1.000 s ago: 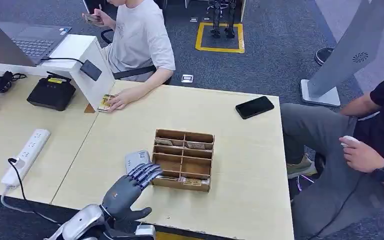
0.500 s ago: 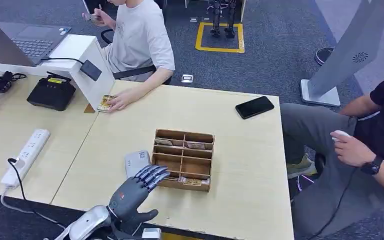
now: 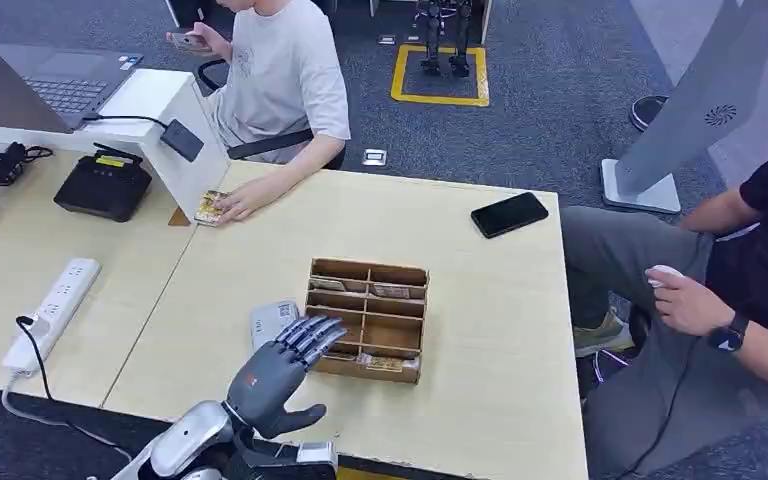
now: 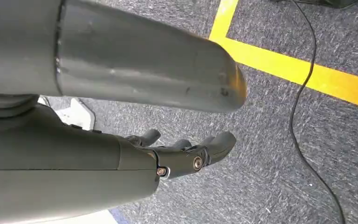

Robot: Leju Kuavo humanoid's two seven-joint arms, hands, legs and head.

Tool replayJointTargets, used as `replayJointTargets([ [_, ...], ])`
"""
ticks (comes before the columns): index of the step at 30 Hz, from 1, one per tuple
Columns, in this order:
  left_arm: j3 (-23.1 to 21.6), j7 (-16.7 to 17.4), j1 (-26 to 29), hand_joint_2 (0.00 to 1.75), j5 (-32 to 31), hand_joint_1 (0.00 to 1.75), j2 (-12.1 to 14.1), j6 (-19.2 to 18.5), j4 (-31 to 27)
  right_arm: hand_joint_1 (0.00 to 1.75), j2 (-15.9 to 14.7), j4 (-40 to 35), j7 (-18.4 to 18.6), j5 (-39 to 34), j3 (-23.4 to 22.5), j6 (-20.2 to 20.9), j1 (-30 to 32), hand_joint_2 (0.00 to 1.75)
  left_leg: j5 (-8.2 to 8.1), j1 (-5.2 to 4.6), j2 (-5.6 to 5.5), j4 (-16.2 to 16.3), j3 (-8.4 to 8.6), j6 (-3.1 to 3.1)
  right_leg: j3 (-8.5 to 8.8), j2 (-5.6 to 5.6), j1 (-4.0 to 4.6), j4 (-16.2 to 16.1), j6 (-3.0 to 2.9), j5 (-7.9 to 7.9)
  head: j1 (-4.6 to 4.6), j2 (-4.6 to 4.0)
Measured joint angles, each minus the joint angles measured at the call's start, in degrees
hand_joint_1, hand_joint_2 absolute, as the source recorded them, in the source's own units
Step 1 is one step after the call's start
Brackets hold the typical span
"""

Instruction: Pass the card to the sensor for recognition and then transmit it.

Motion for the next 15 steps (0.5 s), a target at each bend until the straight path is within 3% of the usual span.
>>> replayJointTargets([
  [10, 0.00, 0.96, -2.14, 1.75, -1.44, 0.00, -0.98, 1.55, 2.32, 0.00, 0.28, 0.83, -0.44, 0.37, 0.39, 0.35, -1.10, 0.00, 0.00, 0.00, 0.00, 0.00, 0.00, 0.00, -0.01, 0.01, 0.00, 0.00, 0.00, 0.00, 0.02, 0.00],
  [15, 0.00, 1.12, -2.51, 1.75, -5.09, 0.00, -0.96, 4.41, 3.61, 0.00, 0.35, 1.27, -0.50, 0.63, 1.00, 0.35, -1.55, 0.00, 0.00, 0.00, 0.00, 0.00, 0.00, 0.00, -0.01, 0.01, 0.00, 0.00, 0.00, 0.00, 0.02, 0.00],
])
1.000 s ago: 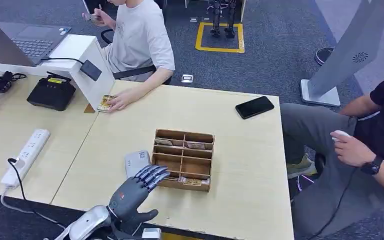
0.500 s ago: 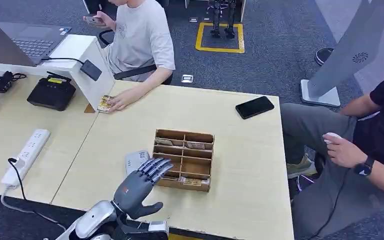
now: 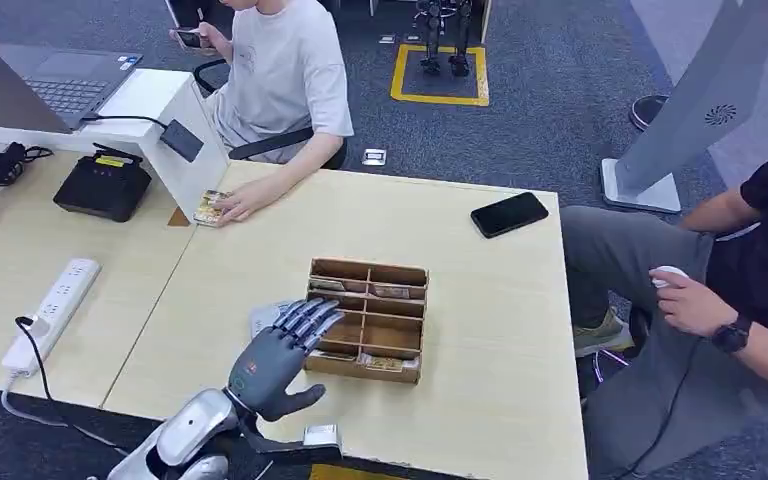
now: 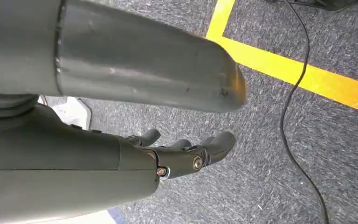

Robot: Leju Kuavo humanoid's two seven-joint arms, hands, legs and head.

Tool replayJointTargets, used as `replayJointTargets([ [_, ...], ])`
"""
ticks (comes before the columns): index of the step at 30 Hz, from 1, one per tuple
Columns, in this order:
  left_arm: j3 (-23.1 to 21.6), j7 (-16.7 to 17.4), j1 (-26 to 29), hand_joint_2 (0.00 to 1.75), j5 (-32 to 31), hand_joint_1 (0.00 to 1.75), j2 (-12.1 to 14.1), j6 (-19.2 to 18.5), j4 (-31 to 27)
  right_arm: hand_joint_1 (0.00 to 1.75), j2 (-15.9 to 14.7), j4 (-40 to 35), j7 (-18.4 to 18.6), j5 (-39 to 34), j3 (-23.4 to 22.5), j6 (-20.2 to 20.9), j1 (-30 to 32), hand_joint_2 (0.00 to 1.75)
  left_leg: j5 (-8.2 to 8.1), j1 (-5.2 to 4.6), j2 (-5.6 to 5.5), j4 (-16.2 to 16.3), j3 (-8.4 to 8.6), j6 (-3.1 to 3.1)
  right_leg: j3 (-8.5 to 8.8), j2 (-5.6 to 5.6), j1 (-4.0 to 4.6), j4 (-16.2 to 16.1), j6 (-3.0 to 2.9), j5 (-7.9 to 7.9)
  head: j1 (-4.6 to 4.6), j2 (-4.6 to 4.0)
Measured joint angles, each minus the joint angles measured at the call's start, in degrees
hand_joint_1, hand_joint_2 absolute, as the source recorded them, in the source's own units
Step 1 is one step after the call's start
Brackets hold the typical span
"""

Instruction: Pass the card to the sensor for recognition and then transmit it.

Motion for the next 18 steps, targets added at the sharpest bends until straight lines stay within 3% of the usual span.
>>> replayJointTargets([
  [4, 0.00, 0.61, -0.28, 1.75, -3.74, 0.00, 0.11, 1.75, 1.05, 0.00, 0.02, 0.44, -0.15, 0.07, 0.59, 0.02, -0.47, 0.00, 0.00, 0.00, 0.00, 0.00, 0.00, 0.00, 0.01, 0.00, 0.00, 0.00, 0.00, 0.00, 0.00, 0.00],
  [18, -0.66, -0.11, -0.47, 1.75, -4.97, 0.00, 1.42, 3.85, 2.93, 0.00, 0.05, 1.42, -0.70, -0.11, 1.62, 0.04, -1.09, 0.00, 0.00, 0.00, -0.01, 0.00, -0.01, 0.00, 0.00, -0.01, 0.00, 0.00, 0.00, 0.00, 0.00, 0.00],
])
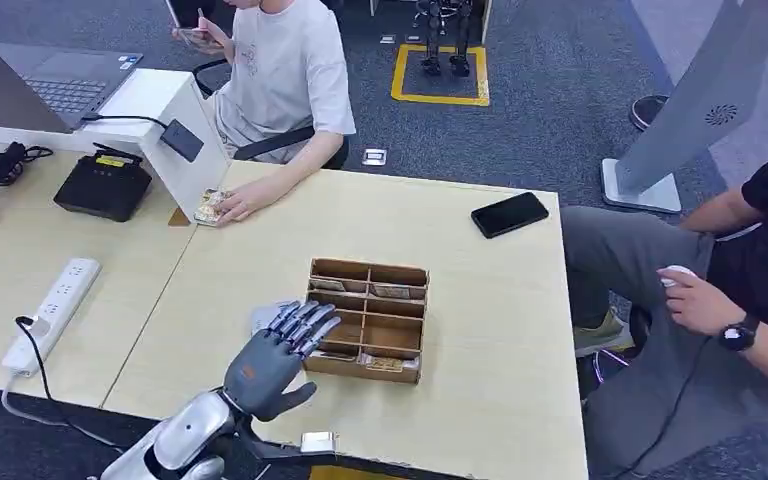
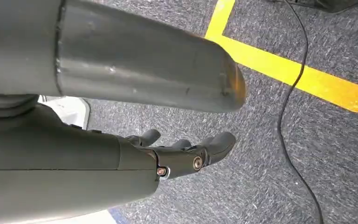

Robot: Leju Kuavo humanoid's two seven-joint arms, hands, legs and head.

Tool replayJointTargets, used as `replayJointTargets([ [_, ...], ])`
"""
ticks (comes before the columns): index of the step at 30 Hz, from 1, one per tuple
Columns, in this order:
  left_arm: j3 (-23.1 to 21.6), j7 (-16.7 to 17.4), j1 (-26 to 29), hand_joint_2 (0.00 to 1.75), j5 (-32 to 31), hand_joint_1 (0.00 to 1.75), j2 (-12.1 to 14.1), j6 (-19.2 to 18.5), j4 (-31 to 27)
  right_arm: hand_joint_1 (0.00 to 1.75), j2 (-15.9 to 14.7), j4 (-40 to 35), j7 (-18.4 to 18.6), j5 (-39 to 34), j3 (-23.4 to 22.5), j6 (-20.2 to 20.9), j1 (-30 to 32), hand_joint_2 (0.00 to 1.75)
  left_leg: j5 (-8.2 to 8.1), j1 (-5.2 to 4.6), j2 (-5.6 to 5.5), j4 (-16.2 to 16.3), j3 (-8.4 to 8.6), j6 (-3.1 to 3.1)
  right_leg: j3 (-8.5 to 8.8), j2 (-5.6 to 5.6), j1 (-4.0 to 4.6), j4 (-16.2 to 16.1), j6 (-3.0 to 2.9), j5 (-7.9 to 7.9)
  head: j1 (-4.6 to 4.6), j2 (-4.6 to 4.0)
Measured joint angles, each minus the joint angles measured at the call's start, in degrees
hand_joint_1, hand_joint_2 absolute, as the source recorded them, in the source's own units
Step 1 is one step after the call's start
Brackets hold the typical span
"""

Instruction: Pass the card to the sensor for recognition and then transmit it.

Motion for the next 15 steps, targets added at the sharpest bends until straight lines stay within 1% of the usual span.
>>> replayJointTargets([
  [15, -0.31, 0.00, 0.00, 1.75, -0.09, 0.00, 0.09, -0.02, 0.07, 0.00, 0.04, 0.39, -0.17, 0.00, 0.20, -0.04, -0.10, 0.00, 0.00, 0.00, 0.00, 0.00, 0.00, 0.00, 0.00, 0.00, 0.00, 0.00, 0.00, 0.00, 0.00, 0.00],
])
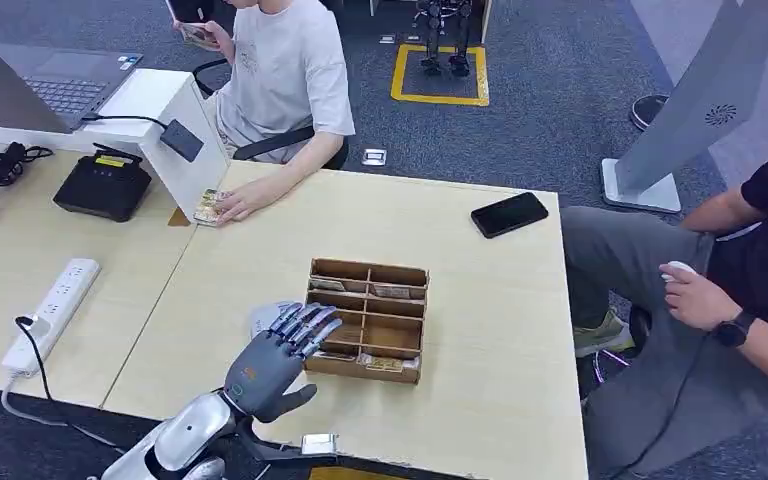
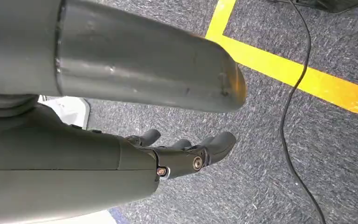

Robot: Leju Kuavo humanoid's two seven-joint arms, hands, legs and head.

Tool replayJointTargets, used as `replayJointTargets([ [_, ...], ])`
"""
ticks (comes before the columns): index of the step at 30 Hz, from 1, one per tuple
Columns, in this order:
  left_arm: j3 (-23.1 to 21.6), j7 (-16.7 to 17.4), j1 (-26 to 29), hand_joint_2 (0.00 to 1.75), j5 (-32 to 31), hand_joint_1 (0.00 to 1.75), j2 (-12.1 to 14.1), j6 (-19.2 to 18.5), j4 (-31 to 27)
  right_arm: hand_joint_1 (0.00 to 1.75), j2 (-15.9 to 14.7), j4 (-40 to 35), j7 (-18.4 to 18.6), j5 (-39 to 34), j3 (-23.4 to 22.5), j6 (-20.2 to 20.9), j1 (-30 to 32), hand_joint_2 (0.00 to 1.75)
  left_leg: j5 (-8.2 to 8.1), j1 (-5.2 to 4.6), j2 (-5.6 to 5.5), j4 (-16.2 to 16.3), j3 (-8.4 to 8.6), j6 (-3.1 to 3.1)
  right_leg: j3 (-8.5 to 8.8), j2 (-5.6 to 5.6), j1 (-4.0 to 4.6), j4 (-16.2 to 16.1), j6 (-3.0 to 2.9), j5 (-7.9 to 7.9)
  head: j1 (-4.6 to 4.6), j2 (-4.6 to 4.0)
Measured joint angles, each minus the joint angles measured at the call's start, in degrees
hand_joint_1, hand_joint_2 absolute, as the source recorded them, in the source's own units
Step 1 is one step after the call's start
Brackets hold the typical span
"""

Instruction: Pass the card to the sensor for recognition and then transmit it.

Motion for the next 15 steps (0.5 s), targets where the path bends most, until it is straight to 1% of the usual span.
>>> replayJointTargets([
  [5, -0.13, -0.04, 0.06, 1.75, 0.39, 0.00, 0.04, -0.13, 0.28, 0.00, 0.00, 0.00, 0.00, -0.09, 0.07, 0.00, -0.03, 0.00, 0.00, 0.00, 0.00, 0.00, 0.00, 0.00, 0.00, 0.00, 0.00, 0.00, 0.00, 0.00, 0.00, 0.00],
  [8, -0.63, -0.81, 0.24, 1.75, 1.18, 0.00, 0.44, -0.24, 0.28, 0.00, 0.02, 0.02, -0.07, -0.39, 0.09, -0.04, -0.02, 0.00, 0.00, 0.00, 0.00, 0.00, 0.00, 0.00, 0.00, 0.00, 0.00, 0.00, 0.00, 0.00, 0.00, 0.00],
  [15, -2.10, -2.21, 0.86, 1.75, 5.95, 0.00, 0.37, -2.73, 0.26, 0.00, 0.00, -0.02, -0.09, -0.61, 0.13, -0.11, 0.00, 0.00, 0.00, 0.00, 0.00, 0.00, 0.00, 0.00, 0.00, 0.00, 0.00, 0.00, 0.00, 0.00, 0.00, 0.00],
])
